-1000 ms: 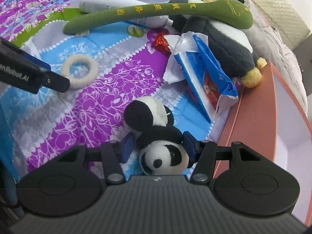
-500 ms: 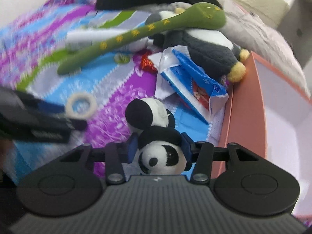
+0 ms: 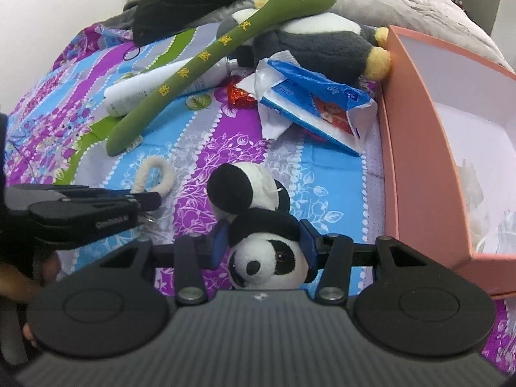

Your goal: Organize soft objects

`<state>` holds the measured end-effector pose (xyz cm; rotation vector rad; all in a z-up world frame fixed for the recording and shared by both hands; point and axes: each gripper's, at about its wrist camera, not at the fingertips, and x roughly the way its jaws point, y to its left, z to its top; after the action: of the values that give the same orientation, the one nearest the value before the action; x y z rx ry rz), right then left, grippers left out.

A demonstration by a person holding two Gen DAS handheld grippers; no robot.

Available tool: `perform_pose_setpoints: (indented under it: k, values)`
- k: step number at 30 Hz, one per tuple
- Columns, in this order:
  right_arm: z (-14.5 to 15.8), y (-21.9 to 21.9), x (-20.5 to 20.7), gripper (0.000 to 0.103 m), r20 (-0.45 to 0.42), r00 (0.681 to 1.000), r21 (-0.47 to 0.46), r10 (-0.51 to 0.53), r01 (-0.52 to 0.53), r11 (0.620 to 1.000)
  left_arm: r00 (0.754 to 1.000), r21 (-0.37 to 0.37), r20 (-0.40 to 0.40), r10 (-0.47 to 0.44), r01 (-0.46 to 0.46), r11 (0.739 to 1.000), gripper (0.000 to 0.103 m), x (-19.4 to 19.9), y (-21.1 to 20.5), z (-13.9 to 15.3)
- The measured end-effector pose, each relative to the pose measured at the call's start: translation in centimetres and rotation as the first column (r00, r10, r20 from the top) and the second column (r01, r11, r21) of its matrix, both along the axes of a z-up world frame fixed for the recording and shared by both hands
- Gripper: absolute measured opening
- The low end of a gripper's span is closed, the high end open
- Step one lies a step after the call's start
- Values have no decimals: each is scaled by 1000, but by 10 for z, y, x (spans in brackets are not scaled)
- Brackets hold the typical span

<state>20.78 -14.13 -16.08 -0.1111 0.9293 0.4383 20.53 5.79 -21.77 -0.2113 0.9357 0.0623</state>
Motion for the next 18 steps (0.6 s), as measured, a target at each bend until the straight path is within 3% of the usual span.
perform_pose_setpoints:
  k: [18]
  values:
    - [77, -27, -29, 50, 127, 986, 165, -111, 89, 982, 987, -36, 161, -21, 27, 999, 13, -42, -19, 105]
